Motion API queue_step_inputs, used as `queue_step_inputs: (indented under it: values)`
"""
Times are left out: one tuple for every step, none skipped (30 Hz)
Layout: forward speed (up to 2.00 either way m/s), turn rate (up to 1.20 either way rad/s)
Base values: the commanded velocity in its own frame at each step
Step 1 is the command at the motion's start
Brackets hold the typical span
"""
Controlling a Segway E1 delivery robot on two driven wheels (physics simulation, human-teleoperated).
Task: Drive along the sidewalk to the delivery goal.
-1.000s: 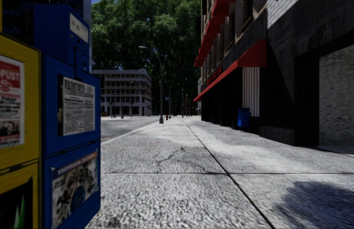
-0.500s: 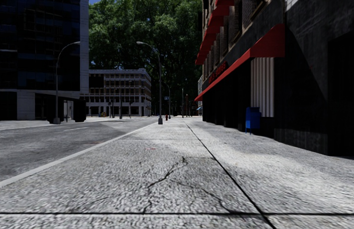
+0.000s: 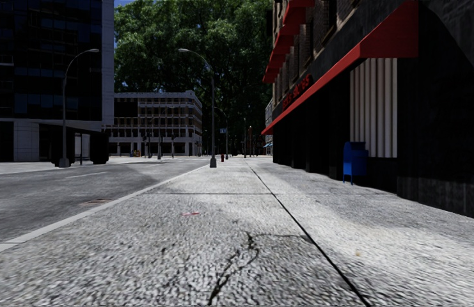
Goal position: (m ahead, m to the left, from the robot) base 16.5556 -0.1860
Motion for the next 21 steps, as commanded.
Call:
queue_step_inputs:
  values:
    - [2.0, 0.0]
    - [2.0, 0.0]
    - [2.0, 0.0]
    - [2.0, 0.0]
    - [2.0, 0.0]
    - [2.0, 0.0]
    - [2.0, 0.0]
    - [2.0, 0.0]
    - [2.0, 0.0]
    - [2.0, 0.0]
    - [2.0, 0.0]
    - [2.0, 0.0]
    - [2.0, 0.0]
    - [2.0, 0.0]
    - [2.0, 0.0]
    - [2.0, 0.0]
    - [2.0, 0.0]
    - [2.0, 0.0]
    - [2.0, 0.0]
    - [2.0, 0.0]
    - [2.0, 0.0]
